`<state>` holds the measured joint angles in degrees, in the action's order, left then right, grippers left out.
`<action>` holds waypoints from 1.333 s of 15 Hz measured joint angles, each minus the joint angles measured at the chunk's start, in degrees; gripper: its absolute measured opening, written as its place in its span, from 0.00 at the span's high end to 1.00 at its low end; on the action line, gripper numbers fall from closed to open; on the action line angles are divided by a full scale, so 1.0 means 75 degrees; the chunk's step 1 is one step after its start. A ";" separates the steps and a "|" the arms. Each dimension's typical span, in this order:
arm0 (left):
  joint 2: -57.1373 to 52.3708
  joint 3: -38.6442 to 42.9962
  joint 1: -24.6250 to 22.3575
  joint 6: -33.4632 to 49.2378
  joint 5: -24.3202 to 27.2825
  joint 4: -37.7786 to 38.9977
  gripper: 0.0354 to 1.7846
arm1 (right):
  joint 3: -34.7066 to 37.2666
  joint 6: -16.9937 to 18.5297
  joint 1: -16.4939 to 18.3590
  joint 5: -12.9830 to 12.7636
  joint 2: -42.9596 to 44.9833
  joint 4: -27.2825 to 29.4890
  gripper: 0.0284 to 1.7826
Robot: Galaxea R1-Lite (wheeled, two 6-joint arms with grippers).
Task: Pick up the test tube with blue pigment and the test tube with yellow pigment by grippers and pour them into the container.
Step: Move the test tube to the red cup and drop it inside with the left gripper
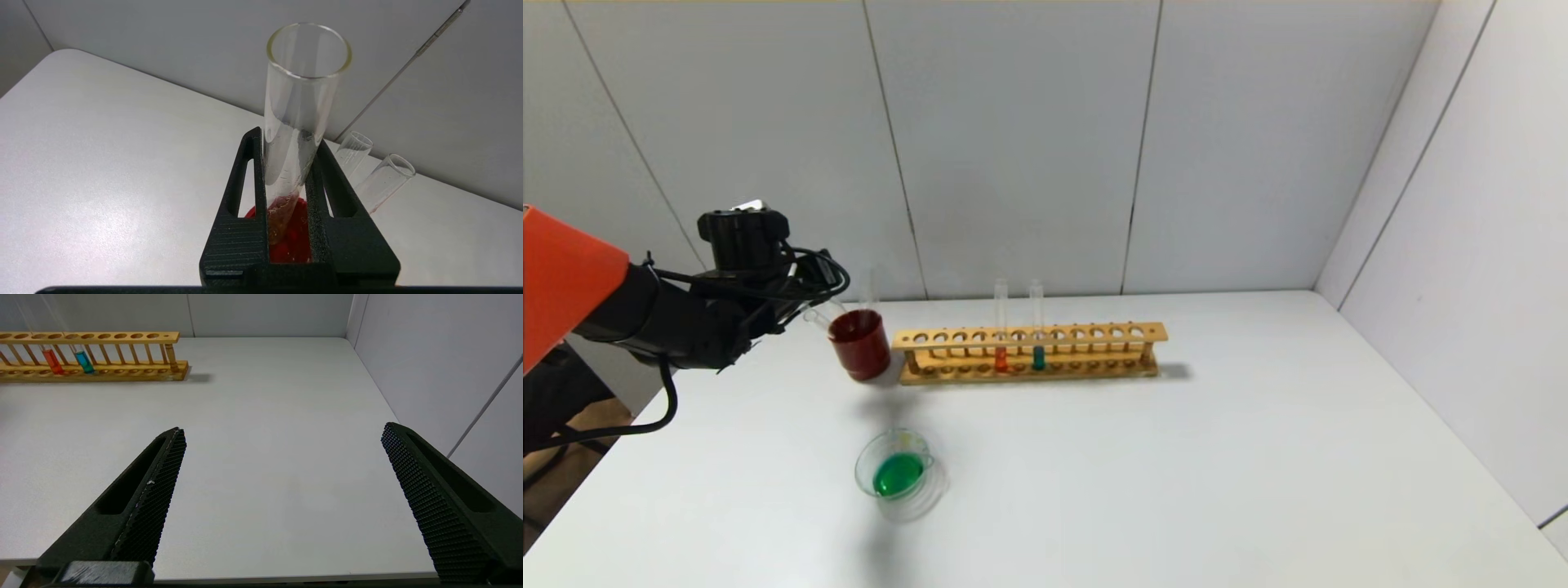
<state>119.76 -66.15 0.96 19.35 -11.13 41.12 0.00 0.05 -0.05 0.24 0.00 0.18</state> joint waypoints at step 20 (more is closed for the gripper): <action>0.0408 0.0026 0.0102 -0.0044 -0.0026 0.0390 0.75 | 0.0000 -0.0003 -0.0003 0.0000 0.0000 0.0000 0.02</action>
<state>122.82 -65.95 1.73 19.02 -11.33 44.04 0.00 0.02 -0.07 0.24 0.00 0.18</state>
